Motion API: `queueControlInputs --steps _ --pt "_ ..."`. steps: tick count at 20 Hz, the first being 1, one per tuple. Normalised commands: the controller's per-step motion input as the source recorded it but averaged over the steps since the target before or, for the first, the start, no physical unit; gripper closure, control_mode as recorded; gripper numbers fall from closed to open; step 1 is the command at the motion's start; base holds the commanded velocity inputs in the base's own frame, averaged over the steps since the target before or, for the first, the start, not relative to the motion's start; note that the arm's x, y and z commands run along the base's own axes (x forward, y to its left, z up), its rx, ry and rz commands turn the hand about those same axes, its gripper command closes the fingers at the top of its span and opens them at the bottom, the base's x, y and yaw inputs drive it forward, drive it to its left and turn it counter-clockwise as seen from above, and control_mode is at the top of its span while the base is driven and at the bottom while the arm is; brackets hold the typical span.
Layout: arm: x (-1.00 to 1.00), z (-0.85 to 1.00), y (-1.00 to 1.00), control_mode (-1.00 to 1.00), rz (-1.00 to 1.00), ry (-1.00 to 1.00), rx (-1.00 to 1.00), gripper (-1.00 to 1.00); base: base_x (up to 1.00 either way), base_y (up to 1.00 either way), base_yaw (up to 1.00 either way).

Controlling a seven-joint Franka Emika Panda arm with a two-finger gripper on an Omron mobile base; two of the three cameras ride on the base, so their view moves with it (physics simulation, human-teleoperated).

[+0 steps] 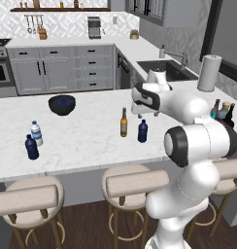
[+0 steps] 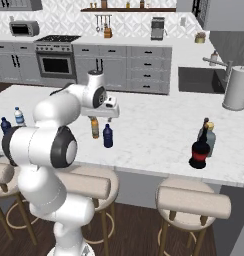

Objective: Move the plastic bottles in the middle to the plastics group, and the glass bottles in the middle to the glass group.

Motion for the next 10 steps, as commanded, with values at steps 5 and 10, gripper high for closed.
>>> queueControlInputs --steps 5,10 --pt "0.21 -0.24 0.00 -1.00 0.00 -0.09 0.00 -1.00 0.00 0.00 0.00" --pt "0.13 -0.27 -0.10 -1.00 0.00 -0.01 0.00 -1.00 0.00 0.00 0.00"
